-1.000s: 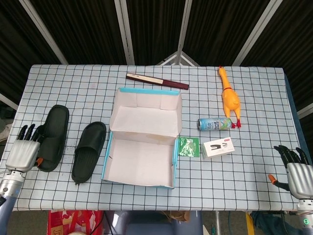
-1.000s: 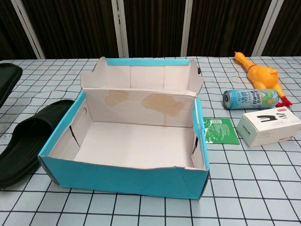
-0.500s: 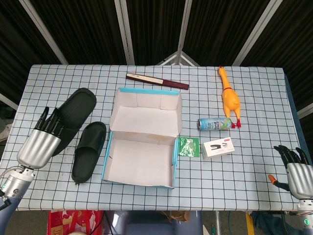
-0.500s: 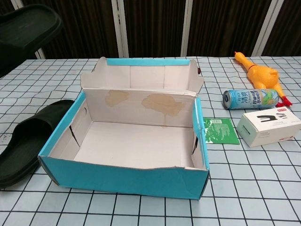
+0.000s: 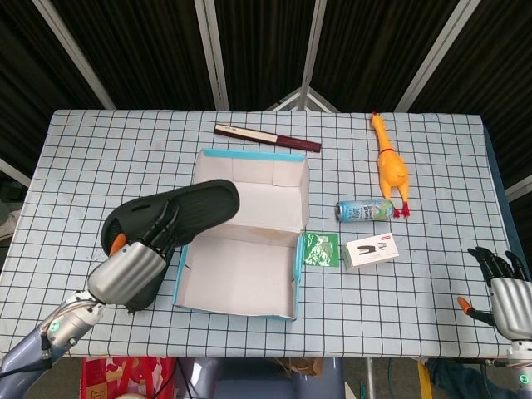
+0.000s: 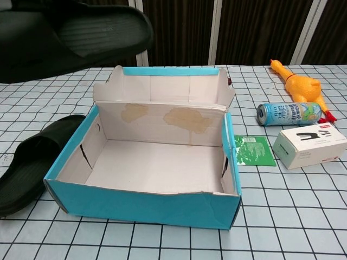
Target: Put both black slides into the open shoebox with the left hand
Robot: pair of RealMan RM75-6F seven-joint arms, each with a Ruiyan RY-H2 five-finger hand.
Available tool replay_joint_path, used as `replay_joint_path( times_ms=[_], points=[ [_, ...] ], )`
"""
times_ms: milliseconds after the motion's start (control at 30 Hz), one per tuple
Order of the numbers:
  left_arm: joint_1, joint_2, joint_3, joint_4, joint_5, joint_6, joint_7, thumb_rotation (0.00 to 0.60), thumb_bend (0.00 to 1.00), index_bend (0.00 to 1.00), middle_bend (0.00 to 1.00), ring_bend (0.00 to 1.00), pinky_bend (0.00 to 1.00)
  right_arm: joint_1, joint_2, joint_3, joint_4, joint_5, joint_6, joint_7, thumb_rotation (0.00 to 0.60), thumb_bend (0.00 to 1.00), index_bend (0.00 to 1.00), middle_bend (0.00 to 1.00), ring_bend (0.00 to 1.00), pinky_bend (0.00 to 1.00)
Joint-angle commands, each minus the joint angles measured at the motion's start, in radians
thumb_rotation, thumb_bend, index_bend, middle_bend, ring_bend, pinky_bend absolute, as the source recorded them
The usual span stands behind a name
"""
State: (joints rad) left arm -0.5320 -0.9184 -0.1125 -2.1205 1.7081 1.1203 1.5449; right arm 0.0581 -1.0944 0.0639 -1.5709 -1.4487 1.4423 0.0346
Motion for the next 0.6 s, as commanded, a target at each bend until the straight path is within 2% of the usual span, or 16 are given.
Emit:
replay_joint_path(
  times_ms=[33, 300, 600],
  points=[
    [-0.05, -0.018, -0.014, -0.024, 0.018, -0.089, 0.091, 0.6, 0.61, 0.59, 0.23, 0.0, 0.04, -0.001, 0.001, 0.0, 0.0, 0.0, 0.001, 0.002, 0.6, 0.23, 0.18, 0.16, 0.2, 0.08],
    [-0.135, -0.06, -0.05, -0.019, 0.041, -0.213, 0.187, 0.6, 0.62, 0.6, 0.25, 0.0, 0.04, -0.001, 0.004, 0.001, 0.002, 0.002, -0.003, 0.012, 0.6, 0.23, 0.18, 0.16, 0.2, 0.08],
    [-0.196, -0.089, -0.061, 0.035, 0.109, -0.308, 0.229, 0.6, 0.63, 0.62, 0.27, 0.0, 0.07, -0.002, 0.006, 0.0, 0.001, 0.0, -0.002, 0.016, 0.6, 0.23, 0.18, 0.16, 0.2, 0.08]
  ],
)
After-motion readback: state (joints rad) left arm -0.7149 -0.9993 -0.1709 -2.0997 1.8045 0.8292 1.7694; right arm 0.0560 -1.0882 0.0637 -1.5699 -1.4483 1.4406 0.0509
